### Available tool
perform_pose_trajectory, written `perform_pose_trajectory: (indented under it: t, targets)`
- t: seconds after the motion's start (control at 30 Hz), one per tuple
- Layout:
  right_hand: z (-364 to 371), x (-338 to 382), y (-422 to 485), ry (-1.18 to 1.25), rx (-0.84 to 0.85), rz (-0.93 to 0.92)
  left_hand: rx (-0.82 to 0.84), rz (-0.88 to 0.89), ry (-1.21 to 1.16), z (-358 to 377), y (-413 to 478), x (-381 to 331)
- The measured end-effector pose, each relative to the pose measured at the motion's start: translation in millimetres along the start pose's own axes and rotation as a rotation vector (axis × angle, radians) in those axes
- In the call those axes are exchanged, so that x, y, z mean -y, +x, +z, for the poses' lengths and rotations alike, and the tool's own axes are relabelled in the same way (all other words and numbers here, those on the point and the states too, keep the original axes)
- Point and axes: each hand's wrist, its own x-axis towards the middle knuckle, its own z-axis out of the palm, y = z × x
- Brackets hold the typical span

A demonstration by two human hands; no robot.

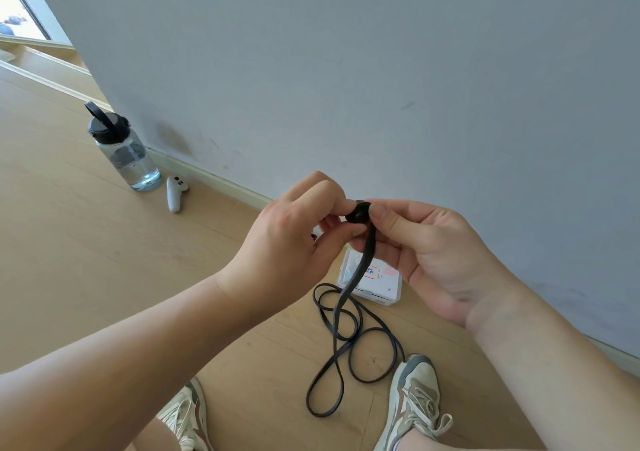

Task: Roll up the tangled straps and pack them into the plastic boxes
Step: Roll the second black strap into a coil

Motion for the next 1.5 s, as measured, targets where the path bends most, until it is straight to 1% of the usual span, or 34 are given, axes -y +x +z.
perform_pose_trajectory:
  t: [0.07,0.1,0.17,0.23,0.3,0.33,0.4,0.5,0.6,0.67,0.73,0.83,0.93,1.0,1.1,1.13,1.2,1.27,1.37,1.5]
  targets:
    - [-0.4,-1.7,0.1,-0.042,0.027,0.036,0.006,-0.014,-0.013,1.4,-1.5,0.6]
    - [-0.9,-2.7,0.1,-0.101,0.018,0.032,0.026,-0.036,-0.039,1.5,-1.9,1.1]
    - [-3.9,-4.4,0.6,-0.314,-0.055,-0.029,0.103,-0.087,-0.102,0.9,-1.7,1.9]
    - [-6.5,-3.6,0.2,-0.544,-0.128,-0.093,0.189,-0.099,-0.129,0.1,-1.2,1.7]
    - [-7.1,-1.8,-1.0,-0.684,-0.13,-0.128,0.227,-0.139,-0.144,-1.0,-0.9,0.4]
    - [-6.6,-1.3,-1.8,-0.713,-0.122,-0.136,0.23,-0.187,-0.15,-1.8,-0.9,-0.7]
    - [-4.6,-1.2,-3.0,-0.684,-0.127,-0.154,0.211,-0.271,-0.155,-3.4,-0.7,-4.0]
    - [-0.7,-2.7,-2.0,-0.469,-0.15,-0.16,0.15,-0.309,-0.191,-4.4,1.1,-9.5]
    - [2.6,-2.6,0.2,-0.22,-0.178,-0.126,0.07,-0.458,-0.305,-4.8,3.4,-14.1]
    - [3.8,-2.9,-0.3,-0.128,-0.163,-0.122,0.024,-0.548,-0.404,-4.7,4.9,-15.4]
    - [6.4,-4.9,-1.7,-0.088,-0.128,-0.141,-0.024,-0.598,-0.515,-5.6,6.0,-16.0]
    - [10.1,-8.0,-2.4,-0.126,-0.139,-0.214,-0.056,-0.658,-0.647,-5.6,5.0,-17.5]
    - [9.9,-7.7,-2.1,-0.218,-0.173,-0.261,-0.007,-0.697,-0.665,-5.0,2.3,-21.2]
    - [6.8,-7.0,-1.9,-0.312,-0.182,-0.278,0.039,-0.705,-0.577,-7.4,3.5,-20.8]
    - [2.4,-5.2,-0.6,-0.526,-0.178,-0.326,0.116,-0.624,-0.313,-11.3,7.1,-18.9]
    - [1.6,-4.5,-0.3,-0.577,-0.167,-0.337,0.128,-0.615,-0.3,-12.2,8.0,-19.3]
    - [1.2,-1.6,-0.4,-0.636,-0.135,-0.343,0.159,-0.623,-0.36,-13.1,8.5,-19.4]
    - [1.6,0.6,-0.7,-0.579,-0.128,-0.338,0.172,-0.627,-0.433,-14.4,8.7,-17.7]
    - [2.6,0.5,-0.8,-0.349,-0.162,-0.309,0.144,-0.655,-0.535,-16.8,9.6,-15.0]
    - [7.1,-5.2,-1.3,-0.283,-0.138,-0.283,0.084,-0.704,-0.611,-15.8,10.4,-14.4]
